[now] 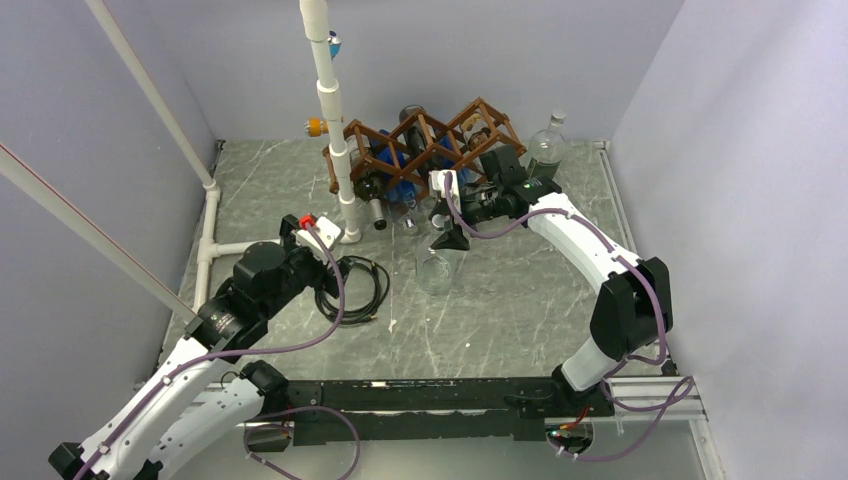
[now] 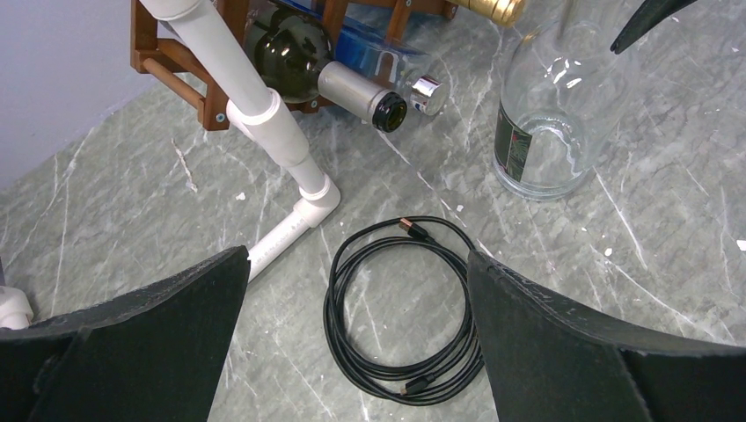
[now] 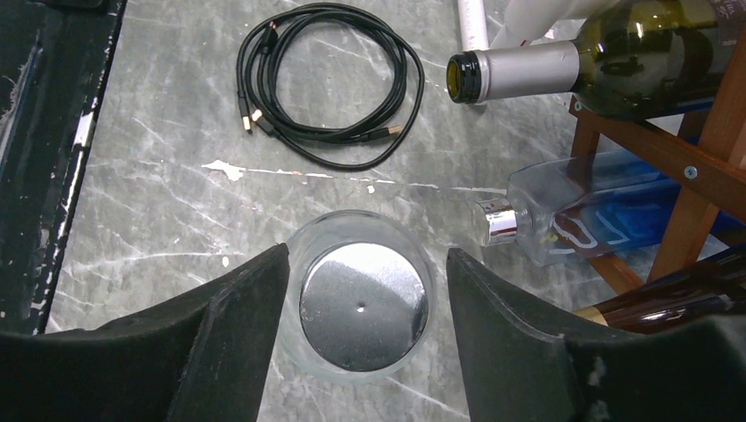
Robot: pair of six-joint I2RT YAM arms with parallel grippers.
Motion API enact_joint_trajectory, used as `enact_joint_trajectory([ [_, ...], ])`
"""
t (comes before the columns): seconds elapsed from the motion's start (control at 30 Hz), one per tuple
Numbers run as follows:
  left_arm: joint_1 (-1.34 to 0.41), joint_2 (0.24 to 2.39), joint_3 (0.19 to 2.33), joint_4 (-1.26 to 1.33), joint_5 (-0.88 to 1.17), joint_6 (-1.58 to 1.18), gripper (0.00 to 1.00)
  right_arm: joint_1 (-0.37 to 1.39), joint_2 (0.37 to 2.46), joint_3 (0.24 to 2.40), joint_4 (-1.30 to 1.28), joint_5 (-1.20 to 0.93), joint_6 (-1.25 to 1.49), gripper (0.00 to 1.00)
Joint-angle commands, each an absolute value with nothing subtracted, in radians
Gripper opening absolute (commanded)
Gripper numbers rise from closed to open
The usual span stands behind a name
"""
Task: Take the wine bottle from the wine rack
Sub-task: Move the wine bottle to the corner of the board.
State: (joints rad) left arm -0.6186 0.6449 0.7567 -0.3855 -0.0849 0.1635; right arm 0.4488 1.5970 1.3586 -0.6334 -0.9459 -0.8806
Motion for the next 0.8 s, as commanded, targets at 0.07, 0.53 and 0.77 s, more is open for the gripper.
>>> enact_joint_trajectory([
  [0.07,-0.613,0.635,0.755,-0.347,-0.091,0.171,1.0,0.456,1.587,1.37,-0.595,-0.953,-0.91,0.61],
  [0.53,-0.61,0.638,0.755,-0.346,-0.089,0.172,1.0,0.455,1.588,1.379,-0.627,-0.977,-0.95,0.21],
  [0.77,-0.607,0.636,0.755,-0.345,-0.085,0.171,1.0,0.456,1.564,1.373,-0.659,-0.992,-0.975,0.0],
])
